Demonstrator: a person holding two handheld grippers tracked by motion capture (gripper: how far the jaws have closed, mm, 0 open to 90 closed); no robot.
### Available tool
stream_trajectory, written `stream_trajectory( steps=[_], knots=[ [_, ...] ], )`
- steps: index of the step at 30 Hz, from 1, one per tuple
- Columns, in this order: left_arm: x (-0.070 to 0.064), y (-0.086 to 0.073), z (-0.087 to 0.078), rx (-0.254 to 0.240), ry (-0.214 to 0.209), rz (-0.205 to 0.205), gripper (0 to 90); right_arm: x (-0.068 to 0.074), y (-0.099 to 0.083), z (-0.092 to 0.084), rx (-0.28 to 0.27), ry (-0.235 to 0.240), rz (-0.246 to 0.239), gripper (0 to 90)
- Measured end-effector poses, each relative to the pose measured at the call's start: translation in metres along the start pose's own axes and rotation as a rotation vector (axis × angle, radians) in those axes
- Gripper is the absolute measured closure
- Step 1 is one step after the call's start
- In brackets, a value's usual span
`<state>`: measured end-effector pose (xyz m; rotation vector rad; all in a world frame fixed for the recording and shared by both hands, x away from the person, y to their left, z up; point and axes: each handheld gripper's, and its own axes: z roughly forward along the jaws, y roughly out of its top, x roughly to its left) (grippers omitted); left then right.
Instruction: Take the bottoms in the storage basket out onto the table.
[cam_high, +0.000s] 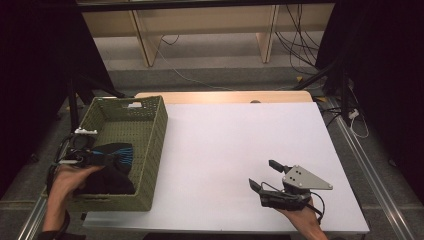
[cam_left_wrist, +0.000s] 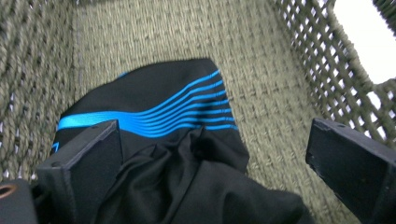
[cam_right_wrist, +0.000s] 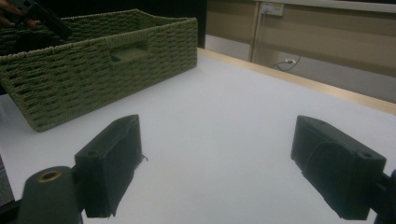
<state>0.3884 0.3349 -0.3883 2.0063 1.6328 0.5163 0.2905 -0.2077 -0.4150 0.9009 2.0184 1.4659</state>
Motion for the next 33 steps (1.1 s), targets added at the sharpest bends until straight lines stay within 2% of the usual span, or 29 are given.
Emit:
stream_trajectory(
  steps=[7,10,12,16,18,20,23,25,26,27,28,33],
  knots=[
    [0.003,-0.001,0.007,0.062,0.009,-0.007,4.0,0.0,-0.001,0.001,0.005,0.001,-0.008,17.4],
    [0.004,0.0,0.011,0.103,0.038,0.005,4.1,0.0,-0.001,0.003,0.008,-0.001,-0.008,17.4],
    [0.006,0.0,0.012,0.122,0.032,0.003,4.7,0.0,-0.001,0.003,0.011,-0.001,-0.01,17.4],
    [0.009,0.002,0.014,0.134,0.042,-0.002,5.5,0.0,-0.001,0.003,0.012,0.0,-0.012,17.5],
    [0.009,0.002,0.018,0.157,0.041,0.0,5.5,-0.001,-0.001,0.004,0.015,-0.002,-0.013,17.5],
    [0.008,0.002,0.026,0.203,0.064,0.011,5.5,-0.001,-0.001,0.004,0.015,-0.003,-0.013,17.5],
    [0.01,0.002,0.029,0.227,0.084,0.016,5.9,-0.001,-0.001,0.004,0.014,-0.002,-0.015,17.5],
    [0.012,0.002,0.032,0.246,0.086,0.008,6.1,-0.001,-0.001,0.004,0.015,-0.001,-0.017,17.5],
    [0.015,0.001,0.035,0.271,0.095,-0.001,6.3,-0.001,-0.001,0.004,0.018,-0.001,-0.013,17.5],
    [0.015,0.001,0.035,0.271,0.095,-0.001,6.4,-0.001,-0.001,0.004,0.018,-0.001,-0.013,17.5],
    [0.018,0.0,0.039,0.304,0.117,-0.017,6.4,-0.001,-0.001,0.004,0.018,-0.001,-0.014,17.5],
    [0.023,-0.001,0.045,0.337,0.13,-0.041,6.2,-0.001,-0.001,0.004,0.018,-0.002,-0.017,17.6]
  ],
)
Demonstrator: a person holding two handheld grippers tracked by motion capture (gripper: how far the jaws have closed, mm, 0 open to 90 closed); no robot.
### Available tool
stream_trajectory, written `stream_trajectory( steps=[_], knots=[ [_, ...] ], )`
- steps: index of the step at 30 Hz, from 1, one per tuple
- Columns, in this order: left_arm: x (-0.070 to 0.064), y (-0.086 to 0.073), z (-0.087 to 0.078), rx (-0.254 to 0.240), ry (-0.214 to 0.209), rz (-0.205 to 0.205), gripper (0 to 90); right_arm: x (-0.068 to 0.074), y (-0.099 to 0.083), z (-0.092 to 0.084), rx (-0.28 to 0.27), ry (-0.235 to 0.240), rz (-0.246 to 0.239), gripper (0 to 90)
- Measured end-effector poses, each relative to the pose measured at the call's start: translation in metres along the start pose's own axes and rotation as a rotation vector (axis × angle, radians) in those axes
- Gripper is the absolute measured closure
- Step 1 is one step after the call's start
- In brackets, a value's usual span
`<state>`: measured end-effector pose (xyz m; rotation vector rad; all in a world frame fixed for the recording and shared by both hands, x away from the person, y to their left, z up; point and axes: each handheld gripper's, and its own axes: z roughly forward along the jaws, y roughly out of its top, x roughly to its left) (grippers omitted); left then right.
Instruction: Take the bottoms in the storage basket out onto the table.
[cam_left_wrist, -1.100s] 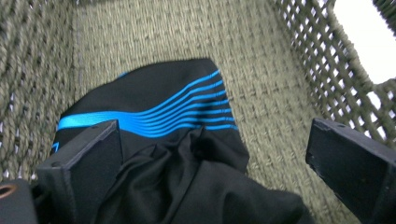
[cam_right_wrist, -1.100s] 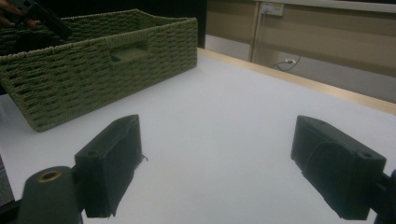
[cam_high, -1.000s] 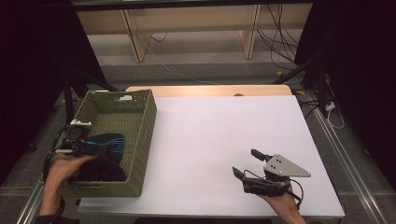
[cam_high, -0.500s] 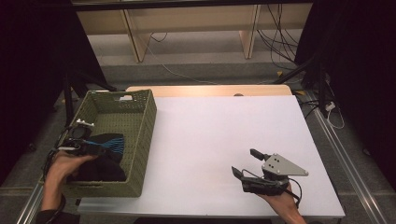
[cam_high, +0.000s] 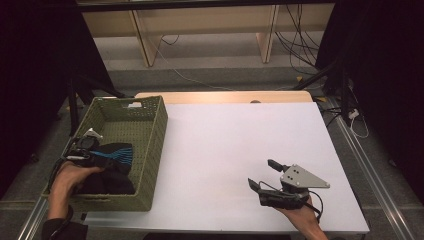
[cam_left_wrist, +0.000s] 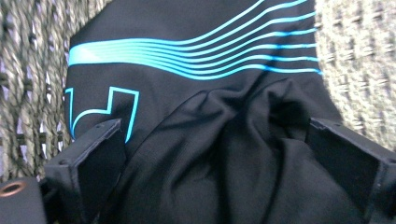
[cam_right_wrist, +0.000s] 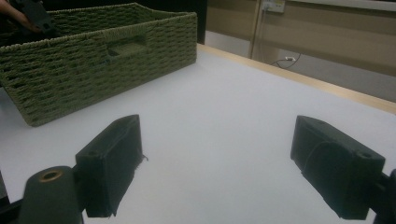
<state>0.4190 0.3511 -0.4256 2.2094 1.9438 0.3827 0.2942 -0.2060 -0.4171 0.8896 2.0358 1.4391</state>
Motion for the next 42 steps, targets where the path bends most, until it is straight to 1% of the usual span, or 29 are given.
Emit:
stream_trajectory(
  steps=[1,2,4,5,7,12,15,16,17,19,21,23,26,27,29,30,31,32,33,36,37,39,41,42],
  knots=[
    [0.003,0.001,0.004,0.016,0.01,-0.015,4.6,0.0,0.0,0.0,-0.001,0.001,0.002,17.6],
    [0.003,0.001,0.004,0.016,0.01,-0.015,4.2,0.0,0.0,0.0,0.0,0.001,0.002,17.6],
    [0.005,0.001,0.01,0.029,0.004,-0.029,3.7,0.0,0.0,0.0,0.0,0.001,0.001,17.6],
    [0.006,0.001,0.014,0.042,0.015,-0.032,3.5,0.0,0.0,0.0,0.0,0.001,0.002,17.6],
    [0.007,0.001,0.021,0.068,0.021,-0.041,2.7,0.0,0.0,0.001,0.002,0.002,0.001,17.6],
    [0.009,0.002,0.025,0.088,0.017,-0.051,2.4,0.0,-0.001,0.002,0.001,0.001,0.001,17.6],
    [0.009,0.003,0.028,0.107,0.01,-0.039,2.1,0.0,-0.001,0.002,0.004,0.002,0.0,17.6],
    [0.009,0.003,0.031,0.121,-0.013,-0.033,1.6,0.0,-0.001,0.002,0.003,0.001,0.001,17.6],
    [0.009,0.003,0.031,0.121,-0.013,-0.033,1.3,0.0,-0.001,0.002,0.004,0.002,0.001,17.6],
    [0.009,0.002,0.035,0.133,-0.036,-0.028,1.1,0.0,-0.001,0.002,0.003,0.001,0.0,17.6],
    [0.008,0.003,0.038,0.148,-0.053,-0.008,2.2,0.0,-0.001,0.002,0.005,0.001,0.002,17.7],
    [0.008,0.003,0.041,0.151,-0.053,-0.002,3.8,0.0,-0.001,0.002,0.008,0.001,-0.003,17.7],
    [0.01,0.004,0.042,0.155,-0.054,-0.01,9.4,0.0,-0.001,0.002,0.008,0.0,-0.006,17.8],
    [0.009,0.004,0.041,0.149,-0.061,-0.012,14.5,0.001,-0.001,0.002,0.007,-0.002,-0.003,17.9],
    [0.01,0.004,0.04,0.146,-0.062,-0.007,19.2,0.001,-0.001,0.002,0.006,-0.003,0.0,18.0],
    [0.011,0.003,0.039,0.139,-0.062,-0.012,19.2,0.001,-0.001,0.002,0.006,-0.003,0.0,18.0],
    [0.016,0.002,0.036,0.116,-0.051,-0.032,32.1,0.001,-0.001,0.002,0.007,-0.003,-0.002,18.1],
    [0.016,0.002,0.036,0.116,-0.051,-0.032,37.1,0.001,-0.001,0.002,0.007,-0.003,-0.002,18.1],
    [0.02,-0.001,0.036,0.1,-0.041,-0.044,43.2,0.001,-0.001,0.001,0.006,-0.001,-0.005,18.4],
    [0.021,-0.001,0.035,0.095,-0.04,-0.041,46.8,0.001,-0.001,0.001,0.006,0.0,-0.005,18.6],
    [0.02,-0.001,0.035,0.094,-0.034,-0.036,47.7,0.001,-0.001,0.002,0.008,0.0,-0.007,18.6],
    [0.02,-0.001,0.034,0.091,-0.028,-0.038,49.4,0.001,-0.001,0.002,0.009,0.0,-0.009,18.6],
    [0.021,-0.001,0.033,0.082,-0.032,-0.042,54.6,0.002,-0.001,0.002,0.007,0.003,-0.008,18.8],
    [0.023,-0.001,0.031,0.079,-0.036,-0.045,55.9,0.002,-0.001,0.002,0.007,0.003,-0.008,18.8]
  ],
)
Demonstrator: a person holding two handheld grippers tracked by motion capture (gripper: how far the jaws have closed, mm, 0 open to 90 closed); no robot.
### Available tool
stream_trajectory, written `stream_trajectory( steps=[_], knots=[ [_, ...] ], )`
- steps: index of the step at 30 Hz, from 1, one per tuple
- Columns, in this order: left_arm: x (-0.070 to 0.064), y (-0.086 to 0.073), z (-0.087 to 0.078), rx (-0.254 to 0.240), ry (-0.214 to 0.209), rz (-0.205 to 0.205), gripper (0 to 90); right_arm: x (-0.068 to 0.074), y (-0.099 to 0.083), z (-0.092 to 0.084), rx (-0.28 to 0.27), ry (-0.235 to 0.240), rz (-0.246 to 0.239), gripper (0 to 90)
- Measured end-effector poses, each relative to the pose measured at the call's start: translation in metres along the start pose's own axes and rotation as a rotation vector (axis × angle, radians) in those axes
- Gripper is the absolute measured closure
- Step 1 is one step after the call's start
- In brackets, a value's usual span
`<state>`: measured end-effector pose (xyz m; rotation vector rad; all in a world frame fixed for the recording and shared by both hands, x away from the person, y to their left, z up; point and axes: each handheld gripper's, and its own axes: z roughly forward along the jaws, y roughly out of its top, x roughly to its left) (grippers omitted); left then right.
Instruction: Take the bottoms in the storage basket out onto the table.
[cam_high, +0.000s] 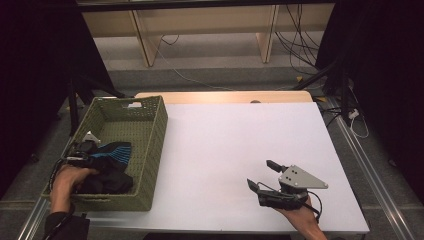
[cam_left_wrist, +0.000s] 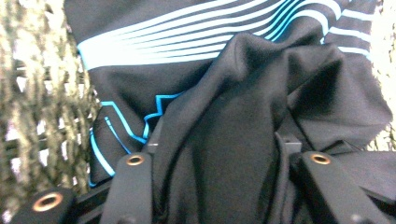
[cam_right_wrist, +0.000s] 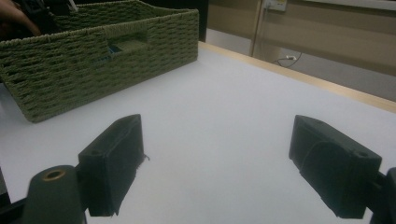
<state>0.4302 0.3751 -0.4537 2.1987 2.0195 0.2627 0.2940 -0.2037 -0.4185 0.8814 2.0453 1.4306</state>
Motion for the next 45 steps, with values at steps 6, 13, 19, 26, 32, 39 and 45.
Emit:
stream_trajectory(
  steps=[6,13,19,26,32,39,45],
  knots=[
    [0.0,0.0,-0.002,-0.012,0.004,0.018,59.4,0.0,0.0,0.0,-0.002,0.0,0.001,19.0],
    [-0.003,0.001,-0.009,-0.035,0.021,0.034,64.4,0.0,0.0,0.0,0.0,0.002,-0.003,19.1],
    [-0.004,0.002,-0.019,-0.073,0.031,0.042,66.8,0.0,0.0,0.0,-0.002,0.001,0.0,19.1],
    [-0.008,0.003,-0.036,-0.154,0.013,0.046,67.5,0.0,0.0,0.0,-0.001,0.001,0.0,19.2],
    [-0.012,0.003,-0.053,-0.242,-0.021,0.053,68.1,0.0,0.0,0.0,-0.002,0.003,-0.001,19.3],
    [-0.02,0.005,-0.071,-0.342,-0.051,0.061,68.2,0.0,0.0,0.0,-0.001,0.002,0.0,19.3],
    [-0.026,0.006,-0.083,-0.421,-0.058,0.063,68.2,0.0,0.0,0.0,-0.001,0.004,-0.001,19.3]
  ],
)
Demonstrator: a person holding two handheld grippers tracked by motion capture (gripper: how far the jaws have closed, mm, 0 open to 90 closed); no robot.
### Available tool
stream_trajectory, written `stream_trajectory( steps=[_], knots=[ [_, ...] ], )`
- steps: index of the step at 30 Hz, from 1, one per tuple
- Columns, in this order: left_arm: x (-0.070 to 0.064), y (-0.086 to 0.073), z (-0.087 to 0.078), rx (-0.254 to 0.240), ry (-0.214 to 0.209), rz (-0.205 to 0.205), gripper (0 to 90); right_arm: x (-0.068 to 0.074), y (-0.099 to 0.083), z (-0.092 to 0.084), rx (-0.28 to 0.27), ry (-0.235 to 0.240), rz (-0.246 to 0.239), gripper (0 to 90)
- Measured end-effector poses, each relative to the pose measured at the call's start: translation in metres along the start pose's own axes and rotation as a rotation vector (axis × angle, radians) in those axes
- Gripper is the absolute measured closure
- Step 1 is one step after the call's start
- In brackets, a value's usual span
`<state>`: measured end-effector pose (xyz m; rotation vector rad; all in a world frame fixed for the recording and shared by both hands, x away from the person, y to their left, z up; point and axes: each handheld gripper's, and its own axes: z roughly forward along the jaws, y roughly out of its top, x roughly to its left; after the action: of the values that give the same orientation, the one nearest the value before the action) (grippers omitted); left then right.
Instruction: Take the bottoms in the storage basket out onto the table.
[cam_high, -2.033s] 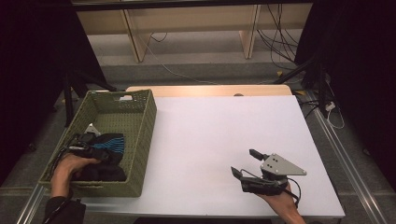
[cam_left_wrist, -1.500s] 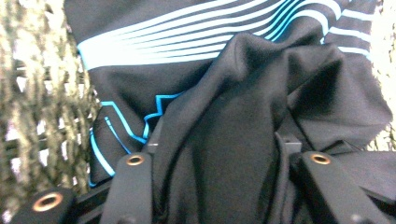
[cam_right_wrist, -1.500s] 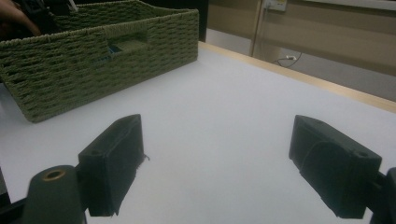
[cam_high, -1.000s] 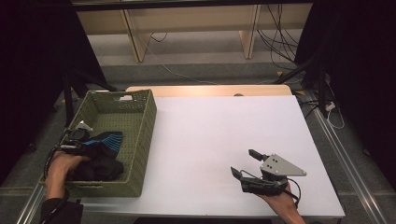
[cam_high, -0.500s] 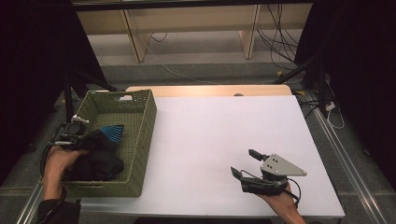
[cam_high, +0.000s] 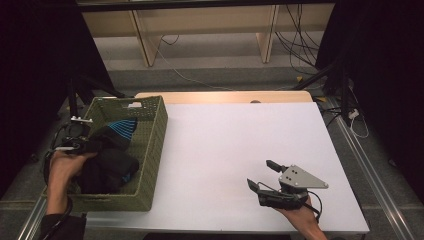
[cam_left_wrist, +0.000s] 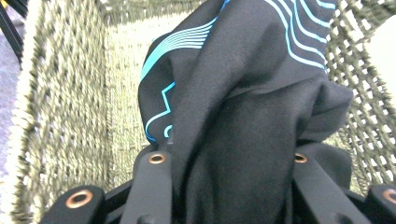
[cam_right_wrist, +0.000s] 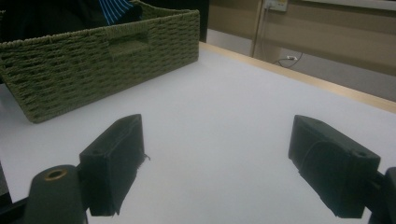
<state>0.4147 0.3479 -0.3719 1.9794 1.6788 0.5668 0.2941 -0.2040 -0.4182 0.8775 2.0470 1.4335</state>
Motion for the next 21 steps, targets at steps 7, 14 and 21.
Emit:
stream_trajectory(
  steps=[7,14,21],
  knots=[
    [-0.008,0.007,-0.016,-0.066,-0.013,0.006,68.2,0.0,0.0,0.0,0.001,0.001,0.005,19.3],
    [-0.012,0.013,-0.027,-0.119,-0.054,-0.002,68.2,0.0,0.0,0.001,0.005,0.003,0.006,19.5],
    [-0.017,0.019,-0.034,-0.155,-0.081,-0.003,68.2,0.0,0.0,0.001,0.006,0.007,0.007,19.5]
  ],
)
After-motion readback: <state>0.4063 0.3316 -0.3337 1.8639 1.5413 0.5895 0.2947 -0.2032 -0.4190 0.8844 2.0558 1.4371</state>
